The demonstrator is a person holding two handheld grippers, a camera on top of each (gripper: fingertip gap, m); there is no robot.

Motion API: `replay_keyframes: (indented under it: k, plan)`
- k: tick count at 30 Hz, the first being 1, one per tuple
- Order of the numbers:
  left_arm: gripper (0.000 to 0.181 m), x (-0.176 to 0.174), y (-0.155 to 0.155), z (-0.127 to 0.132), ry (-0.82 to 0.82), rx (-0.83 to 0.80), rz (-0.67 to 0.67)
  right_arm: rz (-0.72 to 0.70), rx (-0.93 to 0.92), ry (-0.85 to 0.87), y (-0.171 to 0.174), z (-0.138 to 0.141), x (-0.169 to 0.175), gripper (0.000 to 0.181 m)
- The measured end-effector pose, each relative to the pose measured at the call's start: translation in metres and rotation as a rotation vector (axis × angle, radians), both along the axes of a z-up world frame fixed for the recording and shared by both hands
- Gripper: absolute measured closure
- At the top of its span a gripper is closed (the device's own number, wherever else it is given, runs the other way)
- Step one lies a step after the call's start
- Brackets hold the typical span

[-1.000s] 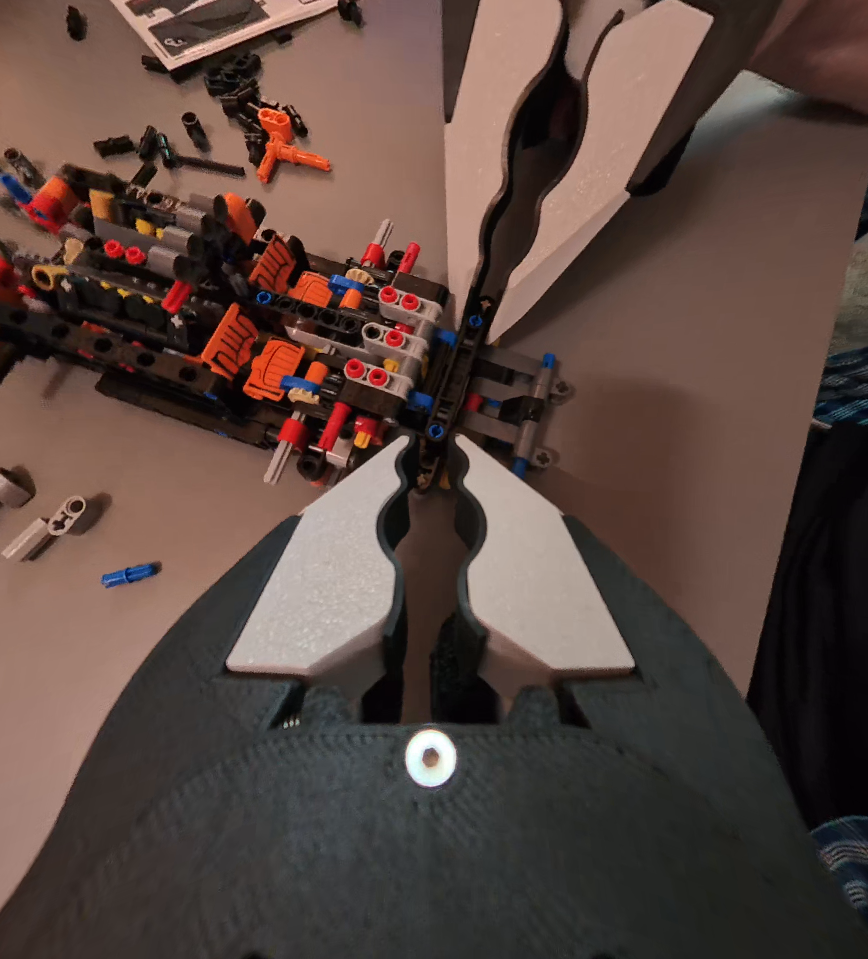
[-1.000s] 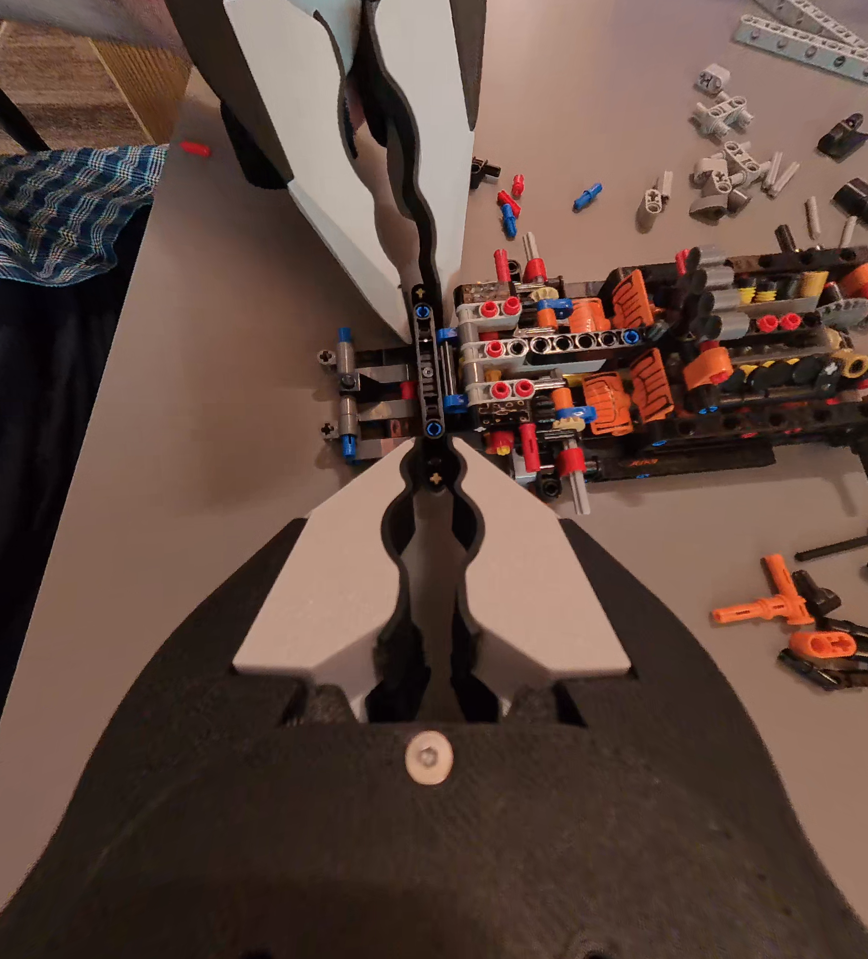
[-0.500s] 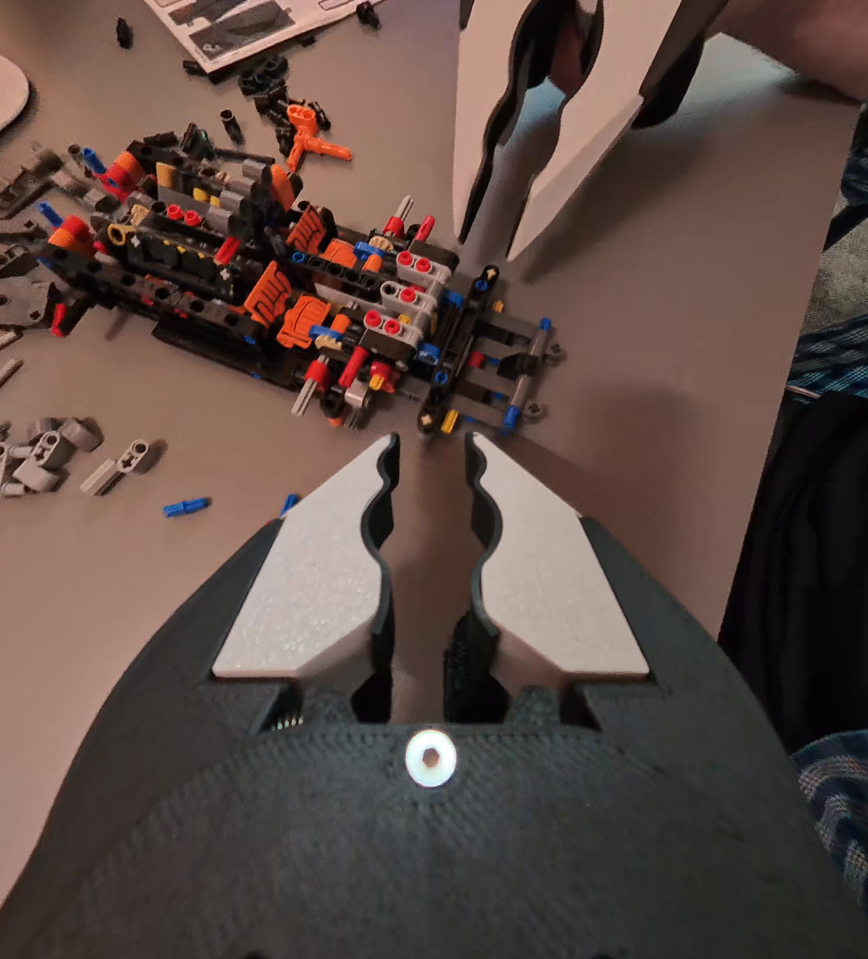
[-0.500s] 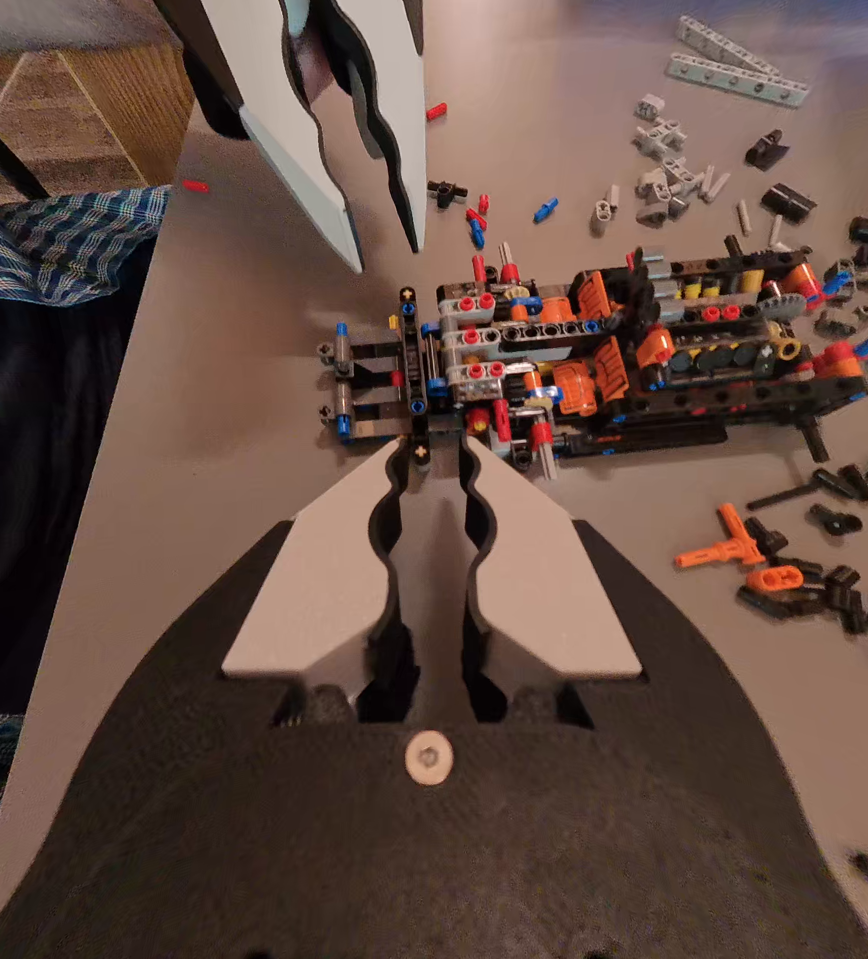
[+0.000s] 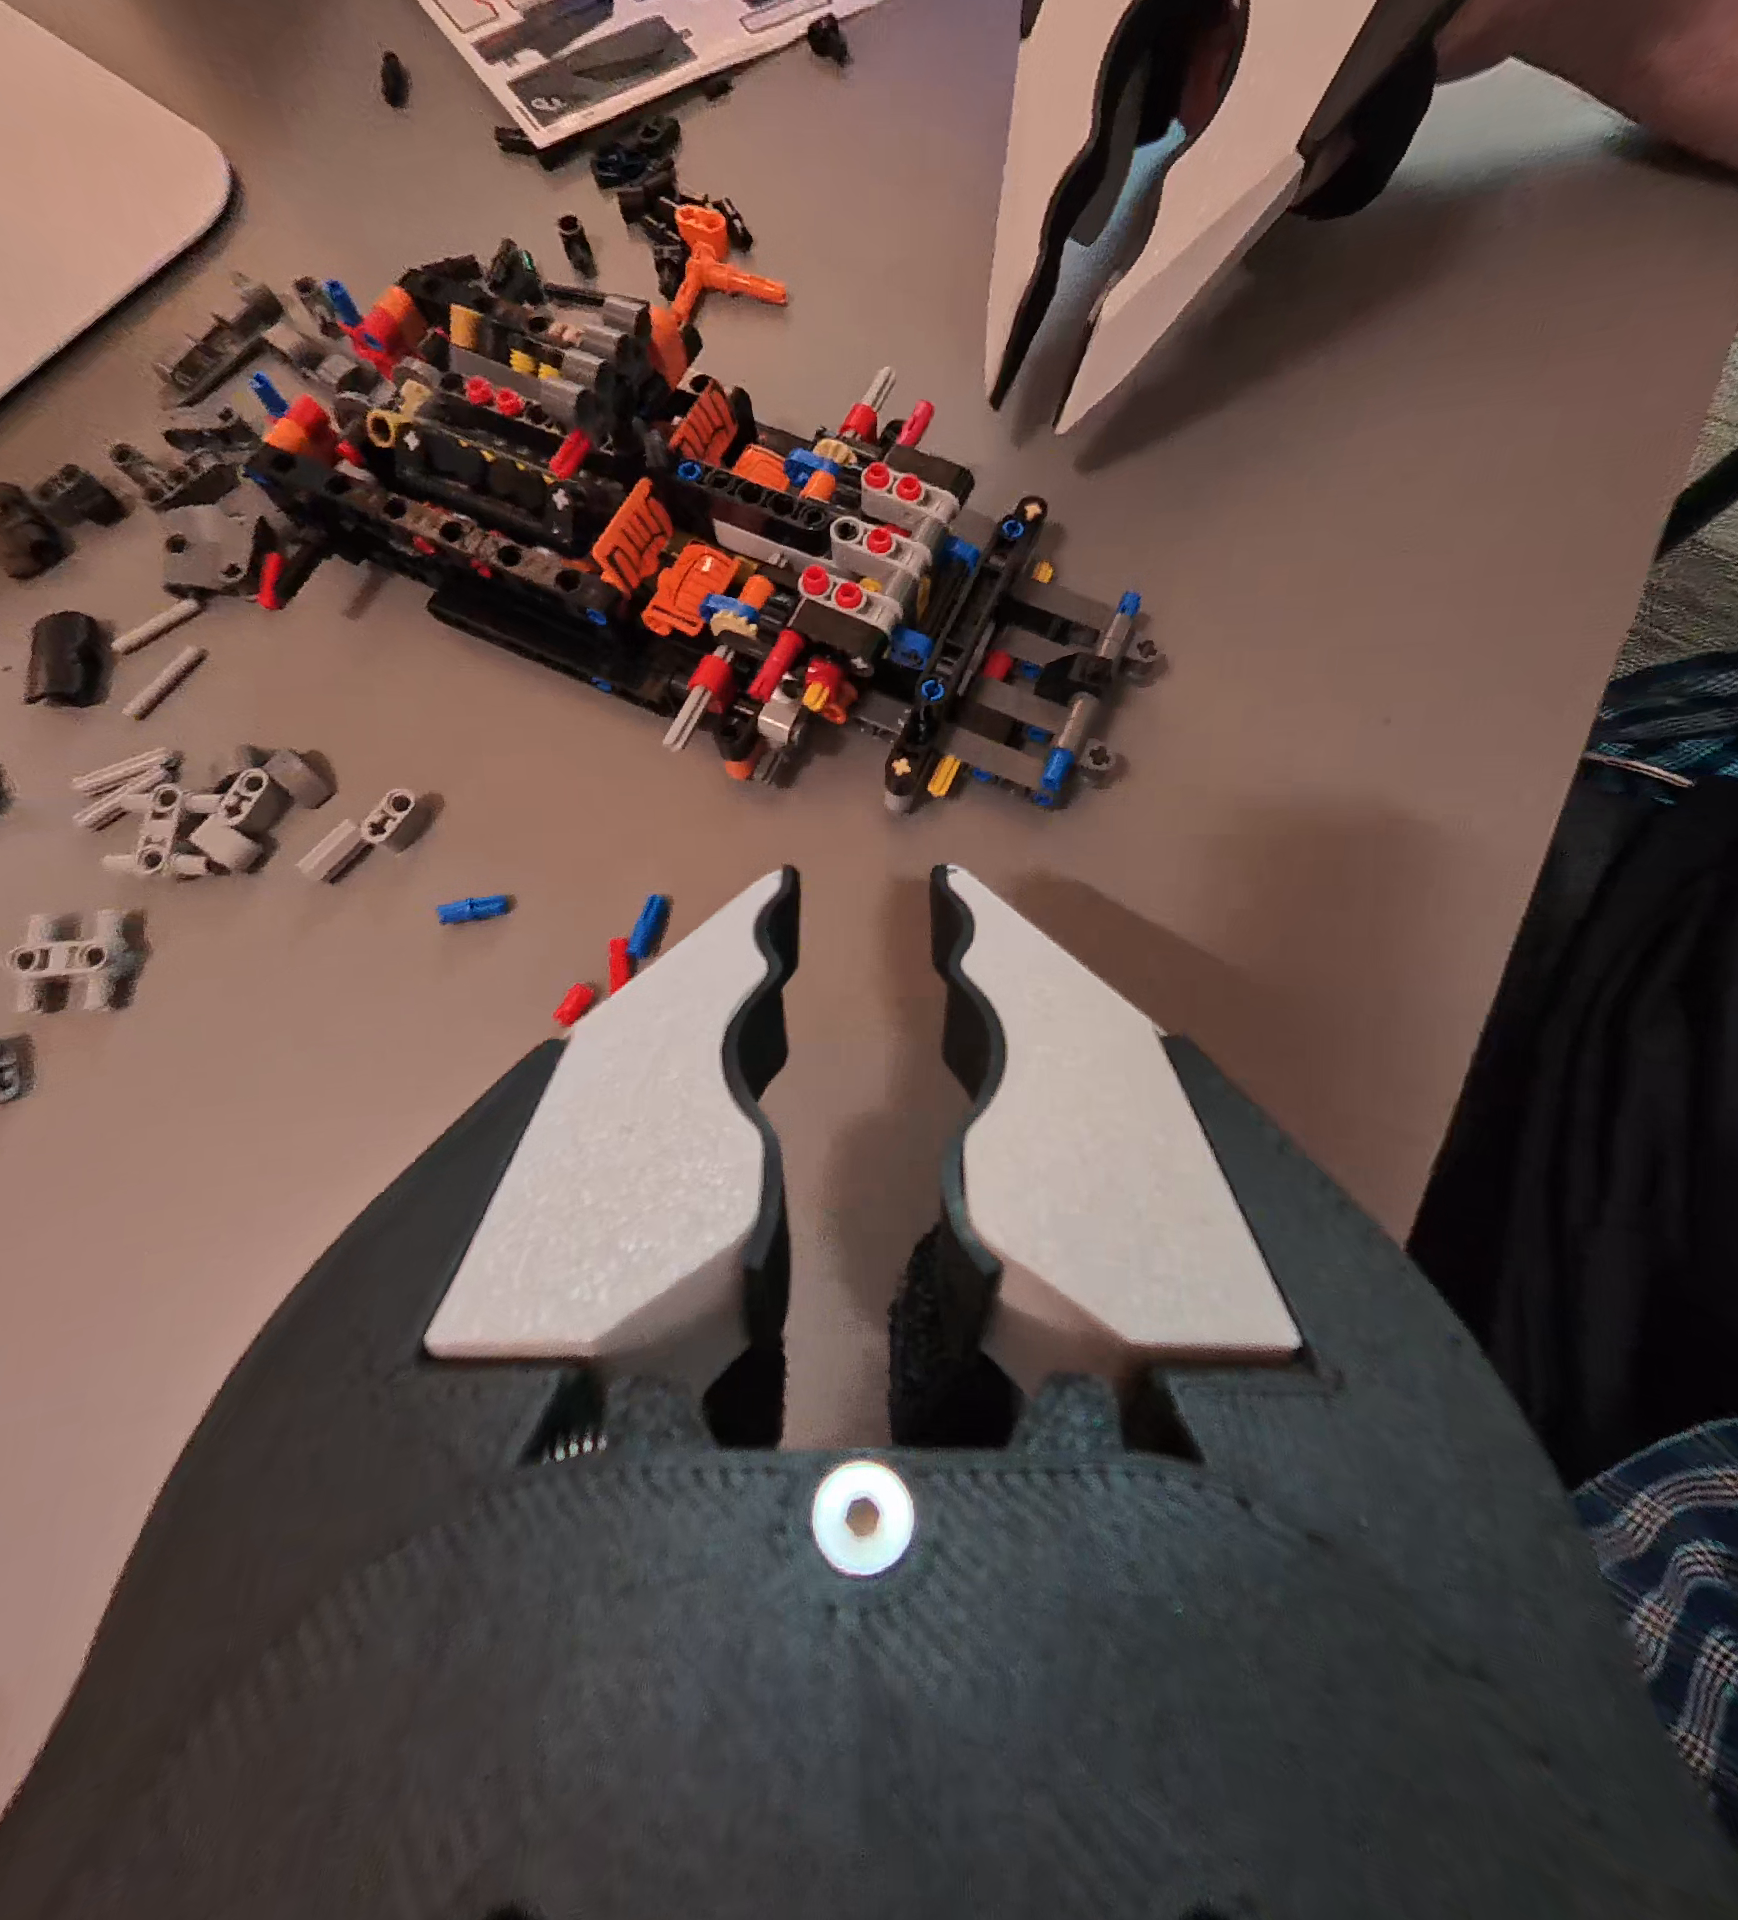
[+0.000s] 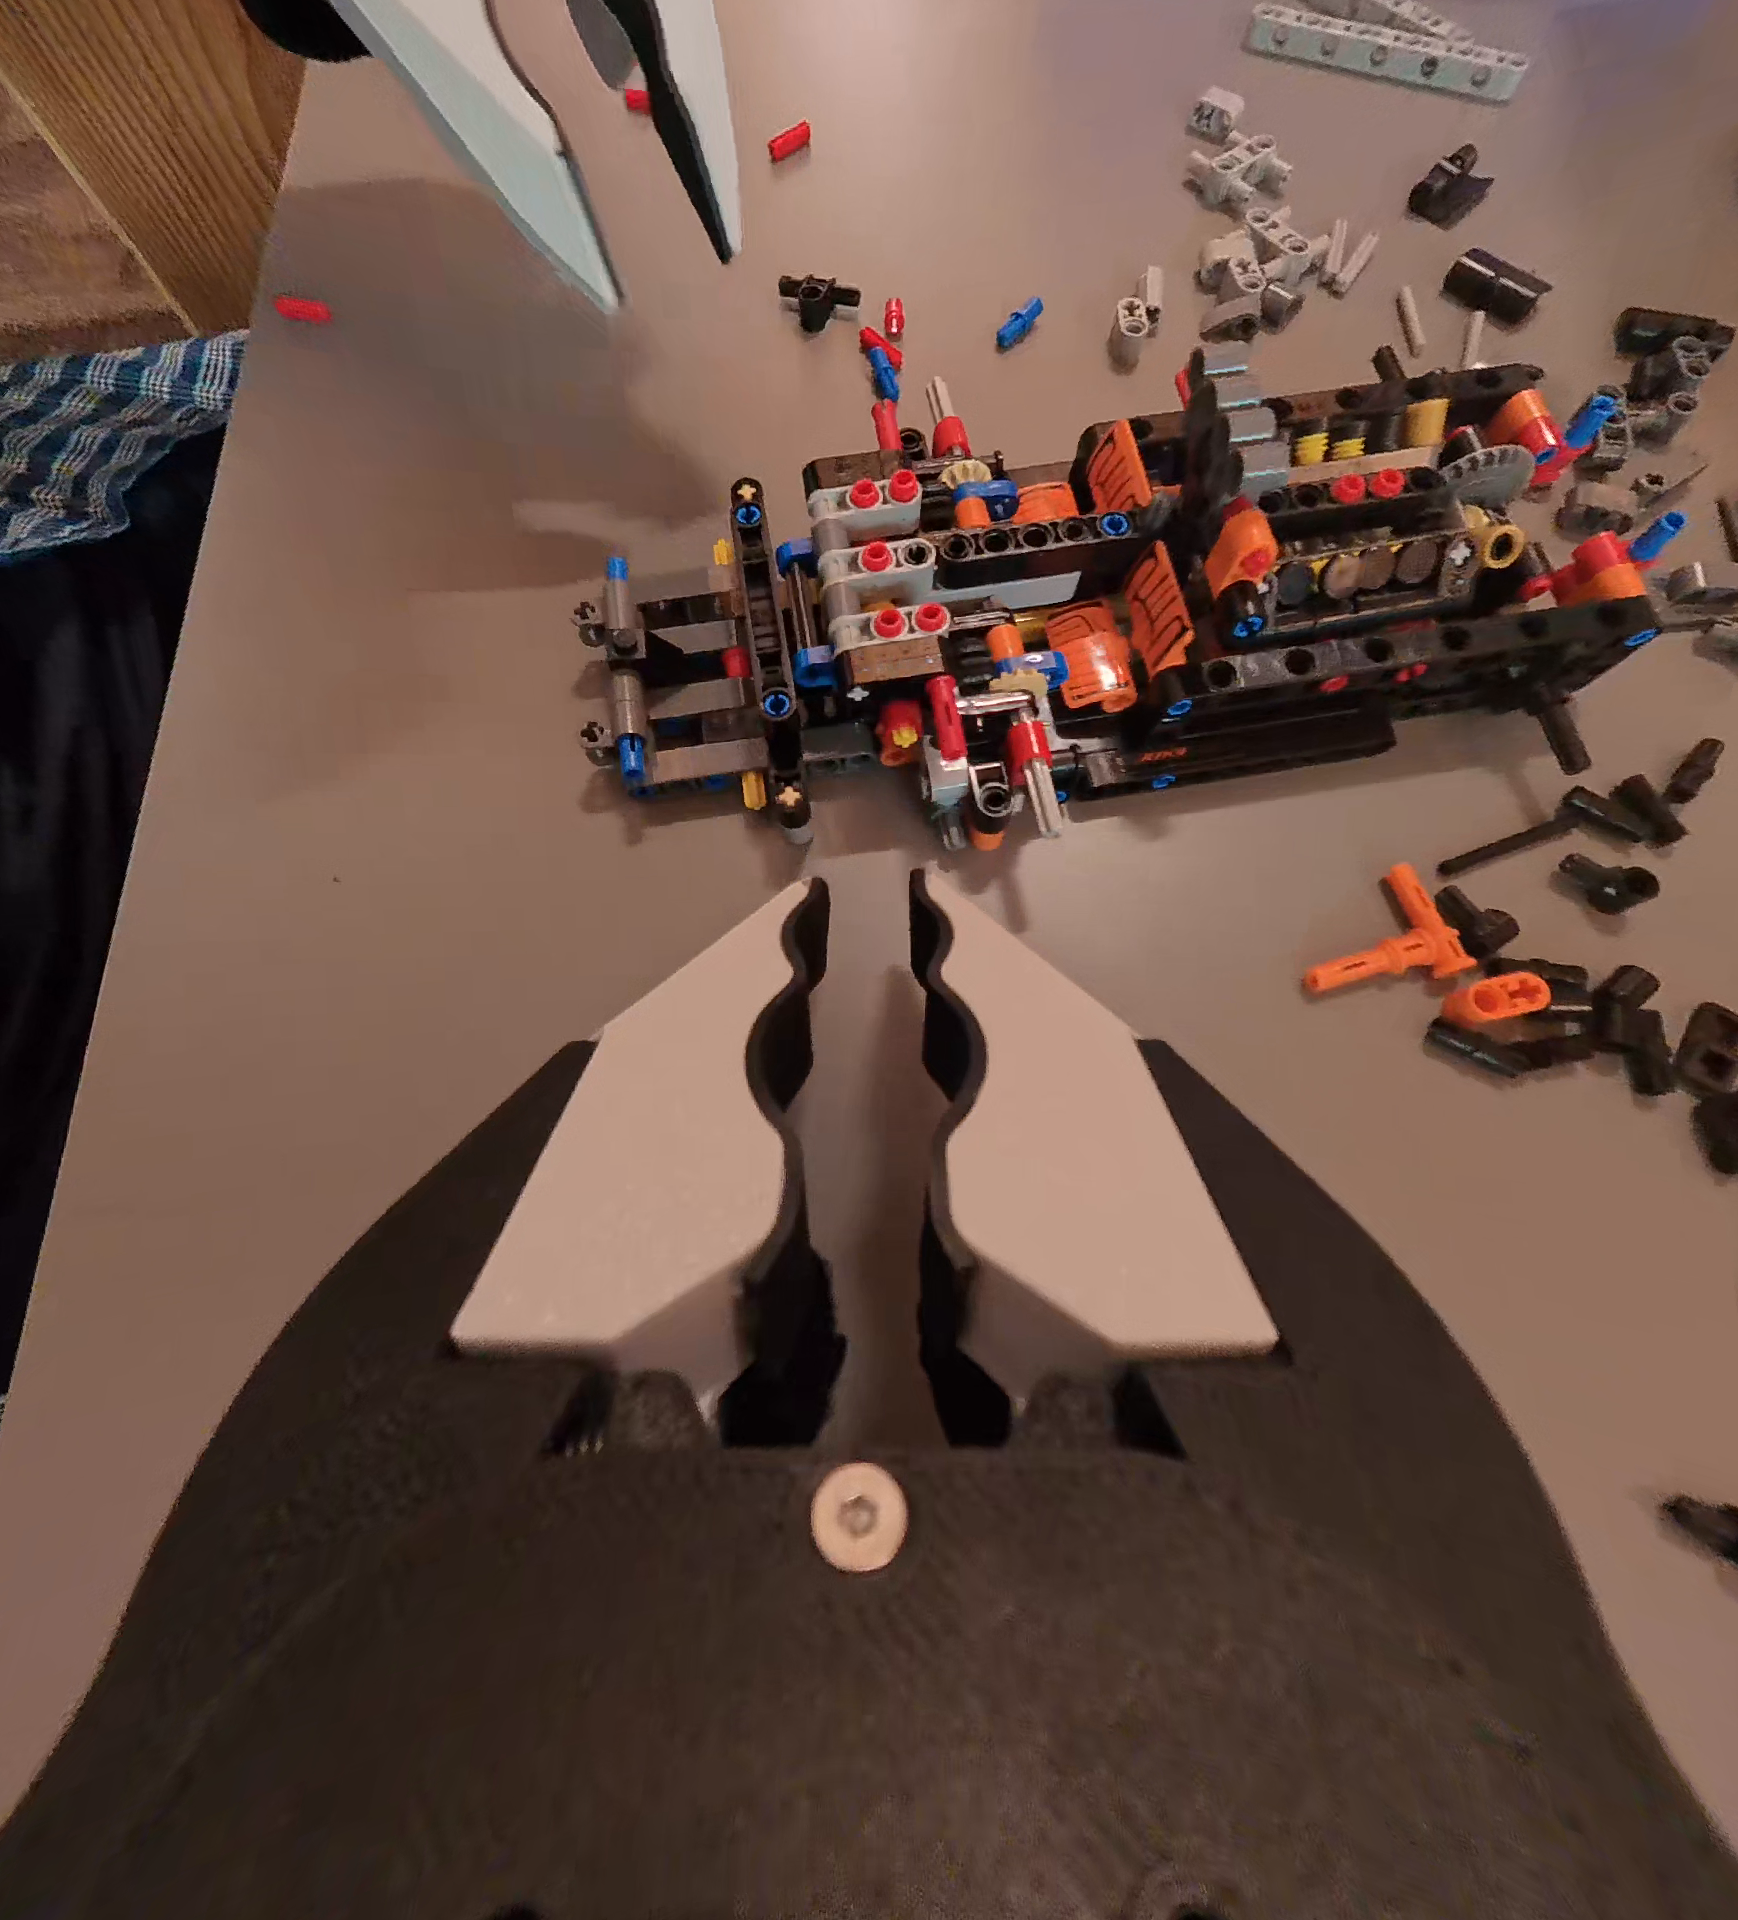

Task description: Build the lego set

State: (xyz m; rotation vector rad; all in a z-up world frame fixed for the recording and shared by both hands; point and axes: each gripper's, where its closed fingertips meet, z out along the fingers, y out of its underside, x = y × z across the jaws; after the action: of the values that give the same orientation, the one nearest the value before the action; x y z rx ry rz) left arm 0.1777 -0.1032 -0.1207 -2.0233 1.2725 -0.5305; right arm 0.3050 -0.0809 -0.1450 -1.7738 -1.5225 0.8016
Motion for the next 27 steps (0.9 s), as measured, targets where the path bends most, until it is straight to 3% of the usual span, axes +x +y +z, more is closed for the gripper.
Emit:
replay_keyframes:
  k: [7,14,17,21,27]
  plan:
    - [0.138,-0.028,-0.013,0.014,0.007,0.009,0.034,-0.039,0.009,0.058,0.009,0.009,0.008,0.166]
    - [0.124,-0.042,-0.019,0.047,-0.145,0.037,0.065,-0.076,0.014,0.120,0.017,0.019,0.012,0.163]
    - [0.129,-0.043,-0.020,0.047,-0.182,0.024,0.060,-0.087,-0.009,0.144,0.020,0.022,0.014,0.162]
    - [0.123,-0.040,-0.019,0.038,-0.224,-0.012,0.052,-0.101,-0.032,0.129,0.022,0.018,0.013,0.157]
    - [0.085,-0.036,-0.014,0.020,-0.224,-0.067,0.034,-0.135,-0.021,0.055,0.027,0.007,0.012,0.155]
